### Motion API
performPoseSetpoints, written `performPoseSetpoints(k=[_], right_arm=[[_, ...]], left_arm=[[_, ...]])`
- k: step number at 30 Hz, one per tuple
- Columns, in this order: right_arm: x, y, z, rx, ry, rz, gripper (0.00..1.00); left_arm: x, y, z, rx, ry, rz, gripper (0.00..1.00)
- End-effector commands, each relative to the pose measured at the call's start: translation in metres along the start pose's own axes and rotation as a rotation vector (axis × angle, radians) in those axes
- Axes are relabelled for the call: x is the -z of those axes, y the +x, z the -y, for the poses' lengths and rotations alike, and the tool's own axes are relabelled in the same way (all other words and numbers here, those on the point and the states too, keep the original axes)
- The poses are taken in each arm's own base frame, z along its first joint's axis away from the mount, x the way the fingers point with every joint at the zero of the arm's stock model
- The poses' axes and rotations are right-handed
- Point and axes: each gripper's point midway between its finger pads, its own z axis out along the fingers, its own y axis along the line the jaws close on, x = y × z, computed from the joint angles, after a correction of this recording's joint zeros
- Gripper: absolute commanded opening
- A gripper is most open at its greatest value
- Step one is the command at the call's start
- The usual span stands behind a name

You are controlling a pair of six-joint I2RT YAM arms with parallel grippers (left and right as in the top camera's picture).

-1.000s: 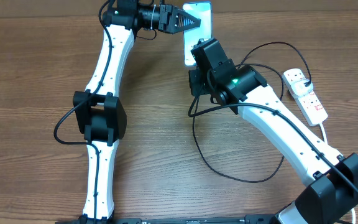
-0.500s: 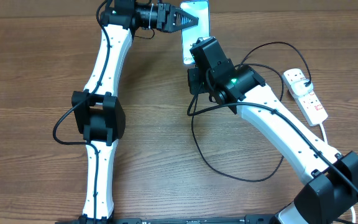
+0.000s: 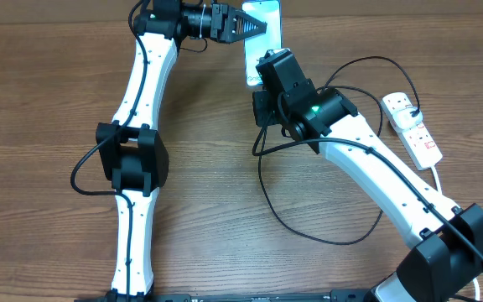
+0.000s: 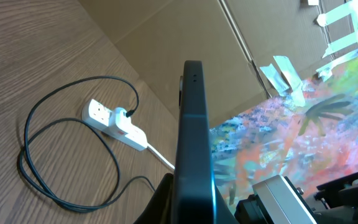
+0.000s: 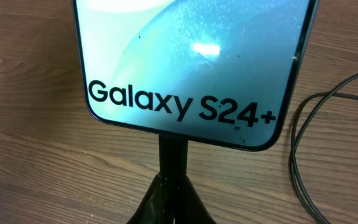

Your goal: Plug charger to phone and switch on socket

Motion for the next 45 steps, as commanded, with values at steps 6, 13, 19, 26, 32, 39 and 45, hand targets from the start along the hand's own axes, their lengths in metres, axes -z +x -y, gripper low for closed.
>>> performPoseSetpoints(k=[6,13,19,26,32,39,45], right_arm=[[0.014,-0.035,0.004,-0.021,0.026,0.133,0.04],[0.015,-0.041,0.002,-0.025,0.019,0.153,0.04],[0.016,-0.042,0.002,-0.025,0.018,0.156,0.04],[0.017,-0.043,0.004,-0.027,0.031,0.163,0.09],[0.019,-0.043,0.004,-0.028,0.029,0.166,0.17],[0.021,-0.037,0.007,-0.031,0.037,0.142,0.36],[0.033,-0.036,0.011,-0.063,0.042,0.140,0.61]], left_arm=[[-0.014,0.009,0.016,0.031,0.087,-0.050,0.04],[-0.014,0.009,0.016,0.032,0.087,-0.050,0.04],[-0.014,0.009,0.016,0.031,0.087,-0.050,0.04],[-0.014,0.009,0.016,0.031,0.087,-0.050,0.04],[-0.014,0.008,0.014,0.031,0.076,-0.046,0.04],[-0.013,0.004,0.004,0.031,0.015,-0.022,0.04],[-0.009,-0.001,-0.008,0.031,-0.052,0.007,0.04]])
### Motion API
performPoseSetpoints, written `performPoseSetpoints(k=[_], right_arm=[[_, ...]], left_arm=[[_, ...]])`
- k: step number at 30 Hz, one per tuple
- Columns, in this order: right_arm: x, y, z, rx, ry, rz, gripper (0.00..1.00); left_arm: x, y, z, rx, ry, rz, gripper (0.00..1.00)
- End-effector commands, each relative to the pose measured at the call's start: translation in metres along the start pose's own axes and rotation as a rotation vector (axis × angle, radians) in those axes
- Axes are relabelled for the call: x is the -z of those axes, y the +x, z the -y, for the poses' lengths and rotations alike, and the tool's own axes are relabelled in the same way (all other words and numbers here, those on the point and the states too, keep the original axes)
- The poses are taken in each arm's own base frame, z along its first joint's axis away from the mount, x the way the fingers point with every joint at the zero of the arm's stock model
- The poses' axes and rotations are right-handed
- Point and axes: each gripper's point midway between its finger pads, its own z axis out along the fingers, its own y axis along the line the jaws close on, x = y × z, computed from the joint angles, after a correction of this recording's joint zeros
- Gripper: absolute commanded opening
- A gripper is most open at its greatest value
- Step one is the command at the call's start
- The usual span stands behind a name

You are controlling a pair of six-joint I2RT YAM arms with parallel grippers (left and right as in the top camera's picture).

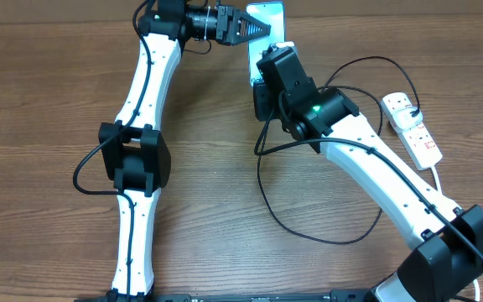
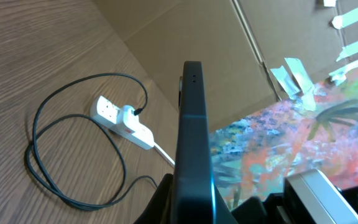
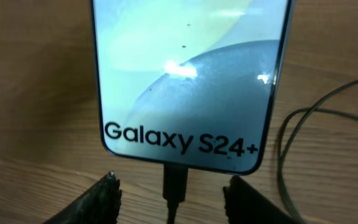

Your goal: Plug charger to phone and switch on socket

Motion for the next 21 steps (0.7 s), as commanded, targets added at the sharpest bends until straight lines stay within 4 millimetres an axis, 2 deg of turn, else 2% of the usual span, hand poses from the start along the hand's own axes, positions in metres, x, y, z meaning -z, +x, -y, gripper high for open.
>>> performPoseSetpoints(k=[1,4,6,9,11,15,21], right_arm=[[0.031,-0.026,0.006,-0.049,-0.002,0.089,0.68],[0.039,-0.029,0.013,-0.088,0.009,0.099,0.86],[0.045,-0.032,0.019,-0.107,0.014,0.109,0.93],[0.054,-0.036,0.035,-0.150,0.036,0.124,1.00],[0.059,-0.040,0.048,-0.188,0.053,0.133,1.00],[0.062,-0.044,0.079,-0.263,0.099,0.139,1.00],[0.060,-0.043,0.110,-0.310,0.154,0.127,1.00]], left_arm=[[-0.001,-0.002,-0.001,0.012,-0.017,0.005,0.04],[0.001,-0.003,-0.003,0.013,-0.029,0.013,0.04],[0.002,-0.004,-0.005,0.017,-0.035,0.016,0.04],[0.003,-0.001,-0.008,0.032,-0.051,0.015,0.04],[0.003,0.003,-0.014,0.049,-0.076,0.014,0.04],[0.007,0.017,-0.041,0.138,-0.225,0.013,0.04],[0.009,0.043,-0.047,0.149,-0.263,-0.051,0.04]])
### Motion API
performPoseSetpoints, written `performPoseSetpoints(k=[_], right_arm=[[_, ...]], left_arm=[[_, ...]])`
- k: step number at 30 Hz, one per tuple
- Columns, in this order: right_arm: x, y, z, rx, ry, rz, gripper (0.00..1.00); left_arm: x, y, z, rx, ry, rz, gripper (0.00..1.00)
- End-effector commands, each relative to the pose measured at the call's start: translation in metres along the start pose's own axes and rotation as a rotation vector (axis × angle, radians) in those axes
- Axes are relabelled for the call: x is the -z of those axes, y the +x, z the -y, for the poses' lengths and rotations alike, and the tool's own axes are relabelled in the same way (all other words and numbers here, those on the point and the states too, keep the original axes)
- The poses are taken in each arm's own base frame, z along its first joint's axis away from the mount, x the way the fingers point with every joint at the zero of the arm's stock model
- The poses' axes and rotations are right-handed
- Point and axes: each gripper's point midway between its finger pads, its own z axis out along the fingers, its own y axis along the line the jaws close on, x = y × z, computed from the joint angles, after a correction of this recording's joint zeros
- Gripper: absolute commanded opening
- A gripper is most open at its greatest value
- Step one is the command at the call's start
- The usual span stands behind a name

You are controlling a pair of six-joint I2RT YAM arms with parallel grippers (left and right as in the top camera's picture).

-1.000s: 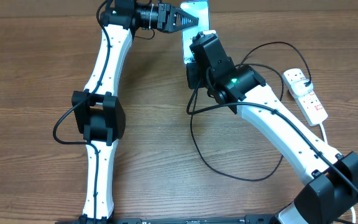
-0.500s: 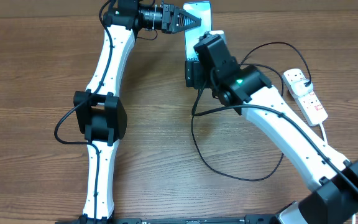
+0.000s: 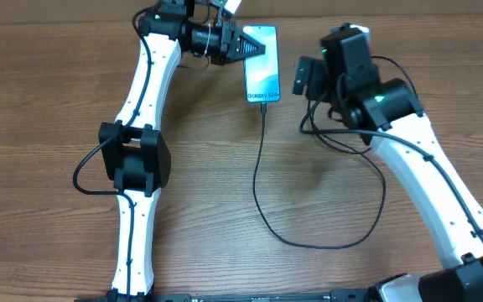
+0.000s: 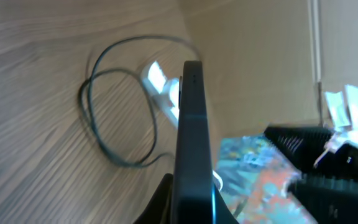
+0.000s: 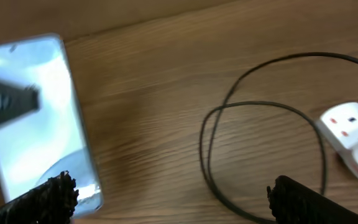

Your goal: Plug charger to phone and switch on socket

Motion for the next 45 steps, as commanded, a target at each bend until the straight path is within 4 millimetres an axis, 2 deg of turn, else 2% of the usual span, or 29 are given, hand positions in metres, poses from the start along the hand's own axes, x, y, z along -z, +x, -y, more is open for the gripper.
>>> performPoseSetpoints(k=[1,5,8,14,21,25,37,45], right_arm=[[0.014,-0.020,0.009,-0.047,0.005,0.057,1.00],[0.013,-0.023,0.016,-0.060,0.016,0.060,1.00],[0.013,-0.024,0.016,-0.064,0.017,0.061,1.00],[0.013,-0.024,0.016,-0.065,0.016,0.063,1.00],[0.013,-0.024,0.016,-0.065,0.016,0.064,1.00],[0.013,-0.024,0.016,-0.065,0.016,0.063,1.00],[0.013,-0.024,0.016,-0.064,0.016,0.062,1.00],[0.013,-0.023,0.016,-0.064,0.017,0.059,1.00]], left_arm=[[0.003,0.007,-0.013,-0.077,-0.073,-0.014,0.04],[0.010,0.023,-0.049,0.001,-0.286,-0.055,0.04],[0.012,0.034,-0.054,0.006,-0.318,-0.092,0.04],[0.016,0.042,-0.067,0.032,-0.393,-0.117,0.04],[0.000,0.070,-0.091,0.116,-0.398,-0.188,0.04],[-0.005,0.079,-0.103,0.175,-0.392,-0.193,0.05],[-0.006,0.087,-0.116,0.193,-0.418,-0.205,0.04],[-0.010,0.102,-0.127,0.263,-0.433,-0.228,0.04]])
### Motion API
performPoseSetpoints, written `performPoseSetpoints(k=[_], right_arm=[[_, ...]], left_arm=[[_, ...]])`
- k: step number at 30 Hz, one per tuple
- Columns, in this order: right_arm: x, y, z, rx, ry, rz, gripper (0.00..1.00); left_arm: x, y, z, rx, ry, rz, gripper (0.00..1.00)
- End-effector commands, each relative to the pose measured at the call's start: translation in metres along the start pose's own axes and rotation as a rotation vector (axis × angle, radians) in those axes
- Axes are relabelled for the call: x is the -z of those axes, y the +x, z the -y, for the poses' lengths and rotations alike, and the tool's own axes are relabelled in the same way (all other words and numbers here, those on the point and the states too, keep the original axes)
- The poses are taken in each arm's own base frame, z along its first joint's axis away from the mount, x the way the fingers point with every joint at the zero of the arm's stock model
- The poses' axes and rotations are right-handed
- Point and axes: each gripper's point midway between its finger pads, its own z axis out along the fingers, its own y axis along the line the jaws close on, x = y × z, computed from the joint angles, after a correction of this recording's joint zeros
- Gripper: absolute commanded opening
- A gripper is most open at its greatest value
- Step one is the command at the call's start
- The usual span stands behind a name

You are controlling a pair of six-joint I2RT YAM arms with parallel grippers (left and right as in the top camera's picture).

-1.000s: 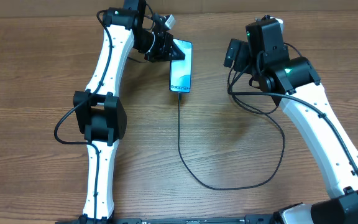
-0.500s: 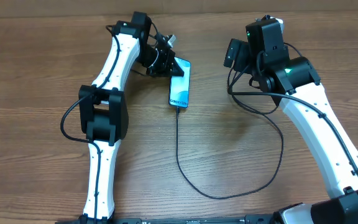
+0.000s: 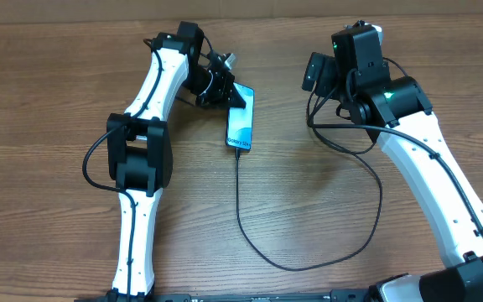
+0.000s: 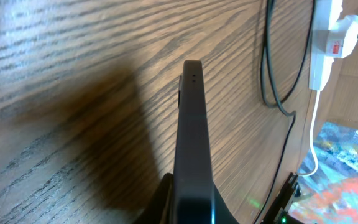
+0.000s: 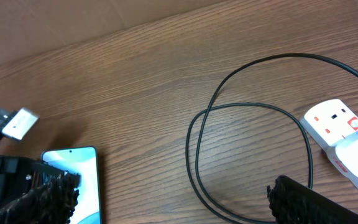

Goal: Plug charger to phone and switch on socket
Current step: 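Lower the plugged-in phone flat onto the table with the left gripper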

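Note:
My left gripper (image 3: 230,92) is shut on the top end of the phone (image 3: 241,119), which is lit, screen up, low over the table. In the left wrist view the phone (image 4: 191,124) shows edge-on, casting a shadow on the wood. The black charger cable (image 3: 238,193) is plugged into its bottom edge and loops off to the right. My right gripper (image 3: 318,74) hangs open to the right of the phone, holding nothing. Its wrist view shows the white power strip (image 5: 344,134) at the right and the phone (image 5: 73,171) at the lower left.
The strip (image 4: 325,50) carries a white plug (image 4: 347,30) and a red switch; the switch's position cannot be told. In the overhead view my right arm hides the strip. Cable loops (image 5: 247,155) lie between phone and strip. A cardboard wall runs along the table's back edge.
The left gripper has brought the phone from the table's back edge nearer and to the left, low over the wood. The cable has followed it. The right gripper is still open, in nearly the same place.
First the left gripper held the phone up at the back while the right gripper, shut on the charger plug, was at its bottom edge. Then the right gripper was open with the plug seated in the phone. Later it stood off to the right, and now the phone is lower and nearer.

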Motion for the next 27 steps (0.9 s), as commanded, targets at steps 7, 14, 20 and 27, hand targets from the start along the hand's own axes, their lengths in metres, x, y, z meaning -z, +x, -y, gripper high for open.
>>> performPoseSetpoints(k=[7,14,20,27], right_arm=[[0.016,-0.016,-0.001,-0.024,-0.018,0.051,1.00],[0.016,-0.016,-0.001,-0.024,-0.017,0.050,1.00],[0.016,-0.016,-0.001,-0.024,-0.017,0.049,1.00],[0.016,-0.016,-0.001,-0.024,-0.017,0.049,1.00]], left_arm=[[-0.015,0.007,-0.003,0.061,0.016,-0.020,0.04],[-0.017,0.010,-0.014,0.067,-0.034,-0.024,0.04],[-0.016,0.010,-0.023,0.067,-0.090,-0.023,0.17],[-0.015,0.010,-0.027,0.068,-0.110,-0.021,0.25]])
